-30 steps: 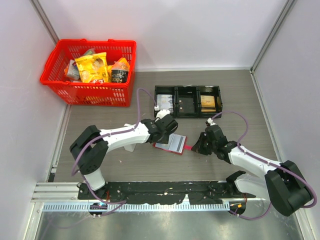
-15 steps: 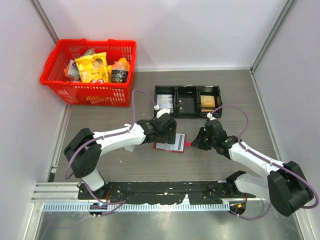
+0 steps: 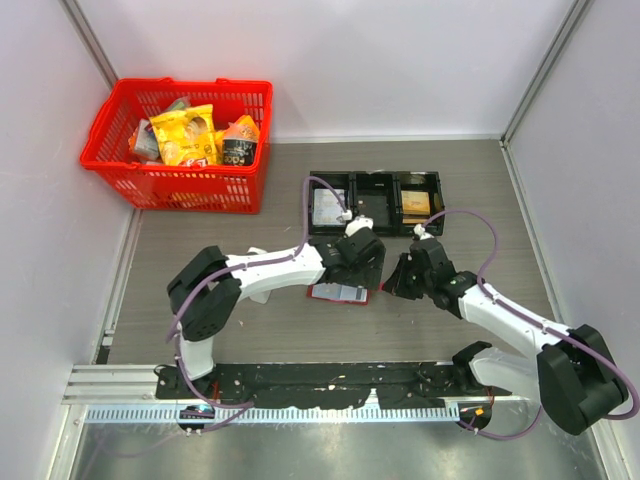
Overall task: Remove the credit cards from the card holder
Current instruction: Open the card holder at the center of the board.
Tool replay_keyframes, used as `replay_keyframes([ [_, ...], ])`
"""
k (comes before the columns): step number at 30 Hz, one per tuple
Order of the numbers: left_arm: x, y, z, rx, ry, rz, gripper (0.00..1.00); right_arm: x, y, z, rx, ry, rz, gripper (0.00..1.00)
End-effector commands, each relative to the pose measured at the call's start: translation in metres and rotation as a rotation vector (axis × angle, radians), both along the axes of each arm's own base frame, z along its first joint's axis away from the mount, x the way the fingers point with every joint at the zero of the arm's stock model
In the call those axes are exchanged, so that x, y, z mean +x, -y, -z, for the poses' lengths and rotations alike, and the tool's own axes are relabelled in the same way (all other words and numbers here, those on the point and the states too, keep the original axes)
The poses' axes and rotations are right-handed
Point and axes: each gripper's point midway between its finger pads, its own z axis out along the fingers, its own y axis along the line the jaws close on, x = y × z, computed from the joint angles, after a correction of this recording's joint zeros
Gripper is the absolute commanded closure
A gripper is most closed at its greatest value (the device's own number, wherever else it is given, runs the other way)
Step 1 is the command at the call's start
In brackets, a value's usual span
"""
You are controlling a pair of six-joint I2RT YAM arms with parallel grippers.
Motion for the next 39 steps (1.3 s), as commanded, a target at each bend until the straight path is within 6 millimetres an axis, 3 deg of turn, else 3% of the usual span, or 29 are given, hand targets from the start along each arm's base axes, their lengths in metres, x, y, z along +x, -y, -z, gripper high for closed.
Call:
replay_keyframes([
  [1, 0.011, -0.003, 0.004, 0.086, 0.046, -0.005, 0.00, 0.005, 0.000, -0.009, 0.008, 0.047, -0.004, 0.98],
  [5, 0.013, -0.009, 0.012, 0.161, 0.069, -0.004, 0.01, 0.004, 0.001, -0.008, 0.005, 0.048, -0.003, 0.98],
  [10, 0.013, -0.015, 0.015, 0.185, 0.075, -0.011, 0.11, 0.004, 0.002, -0.008, 0.000, 0.053, -0.004, 0.98],
  [15, 0.015, -0.021, 0.002, 0.189, 0.104, -0.027, 0.22, 0.004, 0.003, -0.006, -0.008, 0.053, -0.004, 0.98],
  [18, 0.019, -0.025, -0.010, 0.180, 0.135, -0.039, 0.24, 0.004, 0.003, -0.006, -0.010, 0.051, -0.007, 0.98],
  [23, 0.024, -0.038, -0.015, 0.186, 0.138, -0.064, 0.26, 0.004, 0.004, -0.005, -0.018, 0.050, -0.010, 0.98],
  [28, 0.026, -0.048, -0.019, 0.168, 0.137, -0.086, 0.40, 0.004, 0.004, -0.004, -0.023, 0.047, -0.013, 0.99],
  [39, 0.025, -0.056, -0.008, 0.123, 0.093, -0.108, 0.43, 0.008, 0.006, -0.011, -0.042, 0.059, -0.012, 0.91],
])
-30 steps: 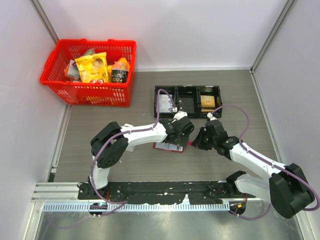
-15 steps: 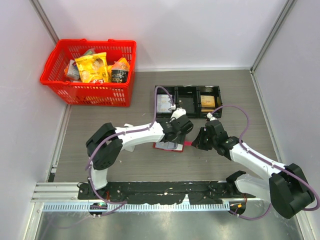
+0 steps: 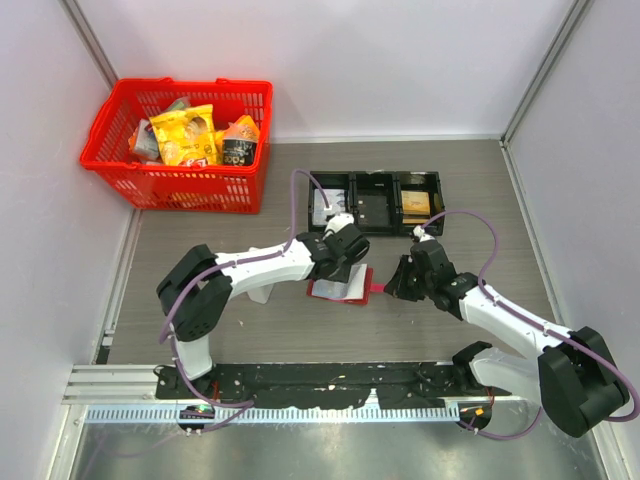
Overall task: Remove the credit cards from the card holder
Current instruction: Open the card holder at the center of the board.
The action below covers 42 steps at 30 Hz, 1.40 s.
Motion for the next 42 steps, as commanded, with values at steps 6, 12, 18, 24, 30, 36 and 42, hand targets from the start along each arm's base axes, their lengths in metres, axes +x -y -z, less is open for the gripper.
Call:
replay_keyframes([
  [6, -0.002, 0.019, -0.016, -0.150, -0.012, 0.012, 0.35, 0.015, 0.002, -0.031, -0.027, 0.076, -0.006, 0.69],
  [12, -0.001, 0.017, -0.030, -0.212, 0.004, -0.002, 0.31, 0.027, 0.007, -0.076, -0.043, 0.178, 0.003, 0.63],
  [18, 0.001, 0.014, -0.033, -0.253, -0.003, 0.008, 0.37, 0.040, -0.019, -0.128, 0.086, 0.308, -0.069, 0.64],
  [24, -0.013, 0.042, -0.020, -0.361, -0.080, 0.044, 0.42, 0.059, -0.046, -0.135, 0.222, 0.318, -0.066, 0.67],
  [30, -0.042, 0.077, 0.009, -0.377, -0.155, 0.100, 0.43, 0.071, -0.047, -0.123, 0.254, 0.309, 0.006, 0.68],
  [36, -0.050, 0.084, 0.012, -0.400, -0.180, 0.088, 0.44, 0.066, -0.046, -0.115, 0.272, 0.352, -0.008, 0.59],
  [42, -0.037, 0.049, -0.029, -0.442, -0.091, 0.057, 0.39, 0.061, -0.052, -0.112, 0.301, 0.388, -0.065, 0.28],
])
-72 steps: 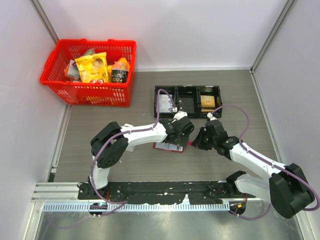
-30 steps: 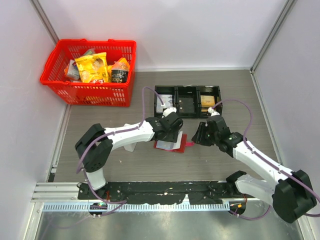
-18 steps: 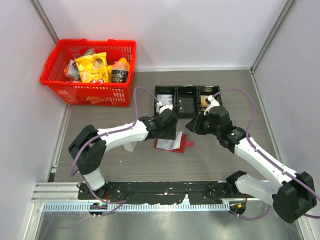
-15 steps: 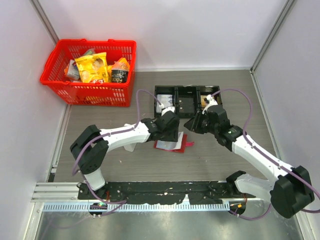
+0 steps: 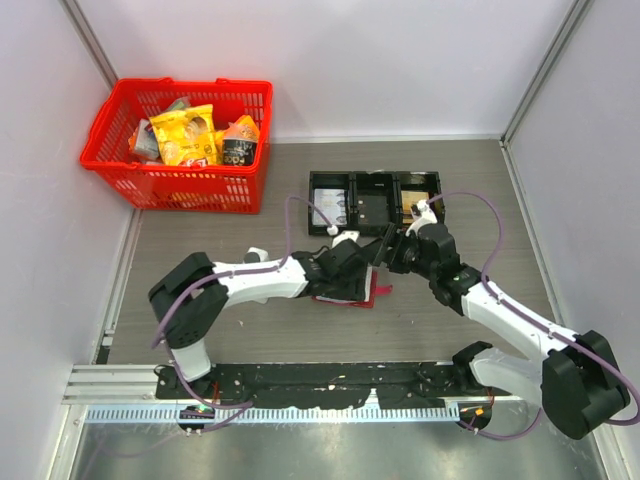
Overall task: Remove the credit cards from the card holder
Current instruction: Open the card holder at the center of the board.
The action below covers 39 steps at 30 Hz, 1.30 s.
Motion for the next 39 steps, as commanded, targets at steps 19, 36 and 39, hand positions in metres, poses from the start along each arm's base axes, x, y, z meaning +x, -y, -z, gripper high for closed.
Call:
replay_keyframes([
  [19, 0.036, -0.079, -0.072, -0.121, 0.105, -0.152, 0.42, 0.005, -0.070, 0.027, 0.251, -0.151, -0.200, 0.50],
  [36, 0.048, -0.083, 0.002, 0.031, -0.015, -0.171, 0.41, -0.024, -0.064, 0.099, 0.326, -0.297, -0.191, 0.61],
  [39, 0.042, -0.085, 0.011, 0.035, -0.042, -0.171, 0.43, -0.027, -0.065, 0.097, 0.376, -0.293, -0.202, 0.64],
])
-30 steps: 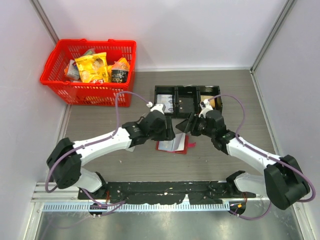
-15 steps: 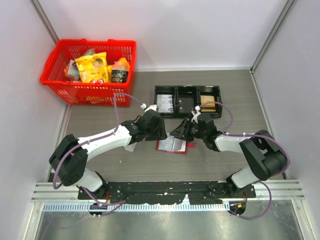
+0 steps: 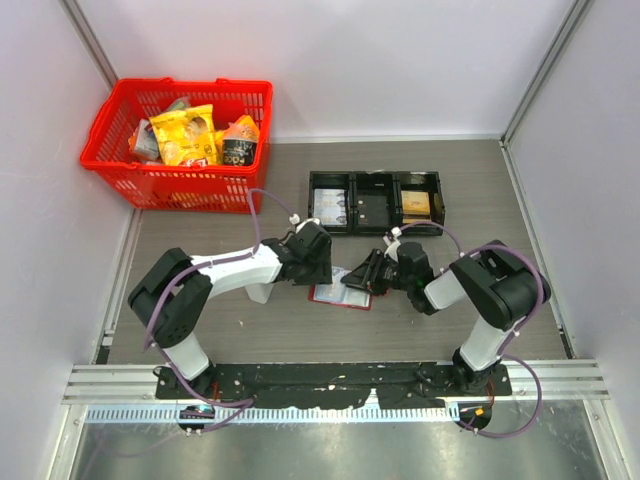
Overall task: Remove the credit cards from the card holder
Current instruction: Open the card holder at the center of the board.
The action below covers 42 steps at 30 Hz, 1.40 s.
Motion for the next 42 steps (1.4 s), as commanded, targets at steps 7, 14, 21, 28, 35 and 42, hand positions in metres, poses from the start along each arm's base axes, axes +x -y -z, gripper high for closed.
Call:
replay_keyframes([
  [7, -0.013, 0.002, 0.014, -0.045, -0.046, -0.002, 0.62, -0.004, -0.006, -0.009, 0.123, 0.029, -0.025, 0.71],
  [14, -0.023, 0.010, 0.015, -0.076, -0.064, 0.003, 0.67, -0.004, -0.008, -0.013, 0.145, 0.049, -0.041, 0.75],
  [21, -0.027, 0.015, 0.017, -0.088, -0.077, 0.007, 0.74, -0.006, -0.010, -0.019, 0.166, 0.069, -0.057, 0.80],
  [28, -0.032, 0.027, 0.014, -0.111, -0.081, 0.027, 0.78, -0.006, -0.011, -0.026, 0.173, 0.101, -0.079, 0.91],
  [35, -0.041, 0.035, 0.018, -0.136, -0.114, 0.034, 0.94, -0.003, -0.004, -0.015, 0.111, 0.085, -0.029, 0.81],
  [42, -0.049, 0.034, 0.017, -0.169, -0.135, 0.033, 0.98, -0.001, 0.011, 0.000, -0.057, 0.102, -0.023, 0.78],
])
